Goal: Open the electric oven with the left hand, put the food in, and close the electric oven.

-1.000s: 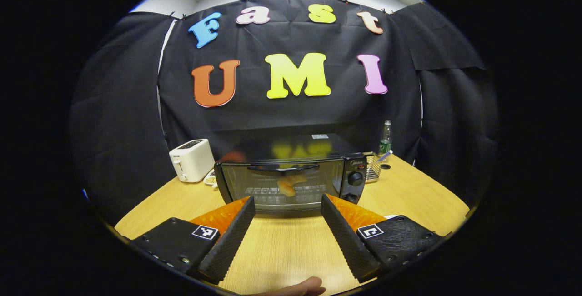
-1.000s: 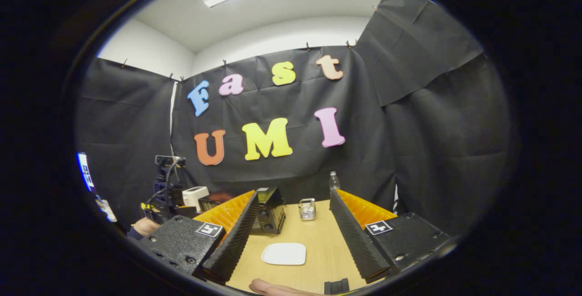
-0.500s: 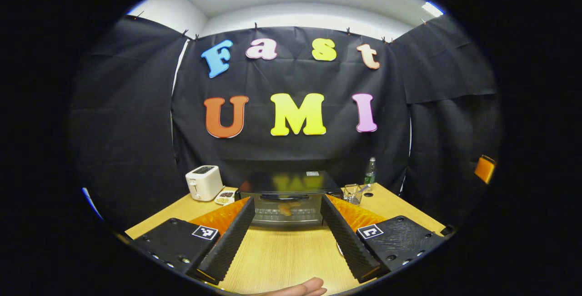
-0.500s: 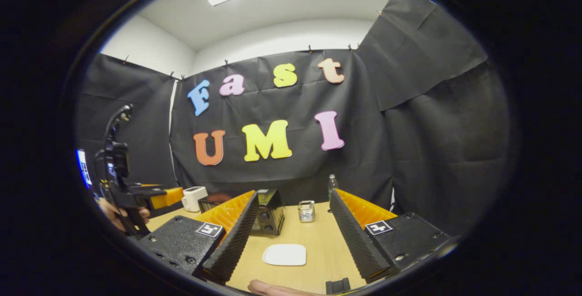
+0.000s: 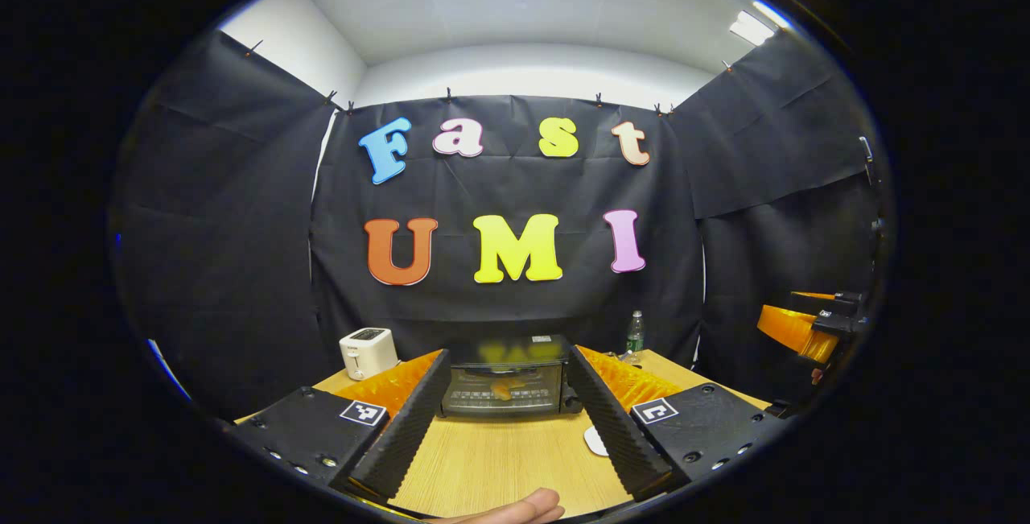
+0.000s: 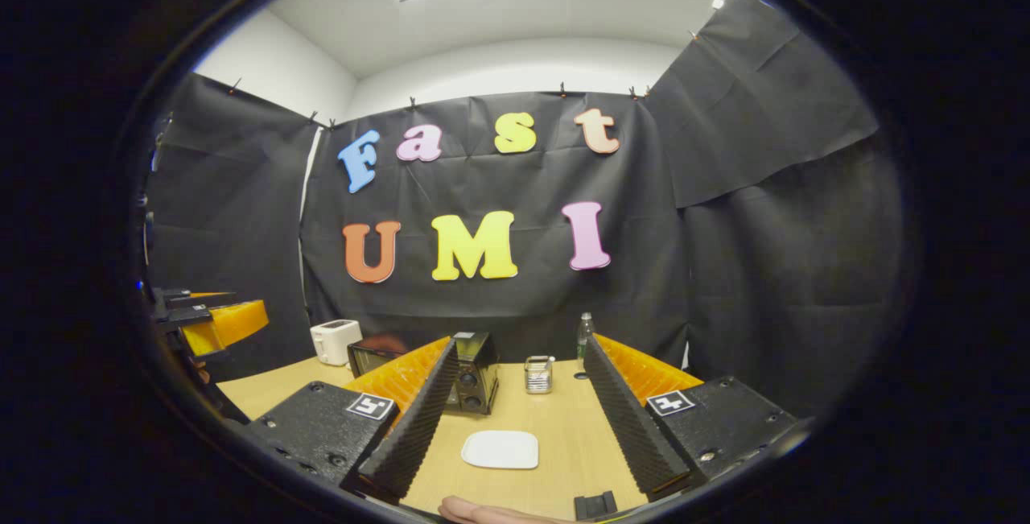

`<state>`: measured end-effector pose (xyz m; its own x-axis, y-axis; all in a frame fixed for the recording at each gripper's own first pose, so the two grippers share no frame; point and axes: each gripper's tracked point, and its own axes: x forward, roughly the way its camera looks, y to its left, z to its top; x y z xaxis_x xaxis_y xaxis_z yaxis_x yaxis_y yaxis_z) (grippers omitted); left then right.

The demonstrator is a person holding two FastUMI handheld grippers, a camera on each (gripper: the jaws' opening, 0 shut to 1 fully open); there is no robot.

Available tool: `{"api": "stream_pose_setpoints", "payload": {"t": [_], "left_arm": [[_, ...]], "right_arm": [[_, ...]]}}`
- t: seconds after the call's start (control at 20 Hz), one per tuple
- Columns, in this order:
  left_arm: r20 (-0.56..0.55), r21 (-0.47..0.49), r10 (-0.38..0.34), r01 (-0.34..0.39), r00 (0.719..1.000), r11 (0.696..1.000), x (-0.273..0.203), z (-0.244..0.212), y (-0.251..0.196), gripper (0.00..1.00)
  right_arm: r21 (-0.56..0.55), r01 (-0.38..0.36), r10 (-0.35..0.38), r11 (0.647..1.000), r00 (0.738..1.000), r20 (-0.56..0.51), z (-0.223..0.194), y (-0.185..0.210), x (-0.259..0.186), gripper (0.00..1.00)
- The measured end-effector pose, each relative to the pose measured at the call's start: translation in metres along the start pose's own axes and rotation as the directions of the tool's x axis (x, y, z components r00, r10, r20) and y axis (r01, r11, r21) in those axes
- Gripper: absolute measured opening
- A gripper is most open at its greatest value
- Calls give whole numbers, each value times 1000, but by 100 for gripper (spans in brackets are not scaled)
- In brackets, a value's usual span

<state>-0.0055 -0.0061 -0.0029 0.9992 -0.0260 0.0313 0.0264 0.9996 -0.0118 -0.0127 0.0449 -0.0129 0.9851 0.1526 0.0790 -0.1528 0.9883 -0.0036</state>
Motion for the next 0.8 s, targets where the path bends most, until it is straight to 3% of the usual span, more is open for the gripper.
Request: {"api": "stream_pose_setpoints", "payload": {"t": [0.8], "left_arm": [[-20, 27, -2, 3, 1000, 1000, 0, -11, 4, 96]], "right_arm": [[-24, -12, 12, 1000, 999, -30, -10, 9, 3, 94]]}}
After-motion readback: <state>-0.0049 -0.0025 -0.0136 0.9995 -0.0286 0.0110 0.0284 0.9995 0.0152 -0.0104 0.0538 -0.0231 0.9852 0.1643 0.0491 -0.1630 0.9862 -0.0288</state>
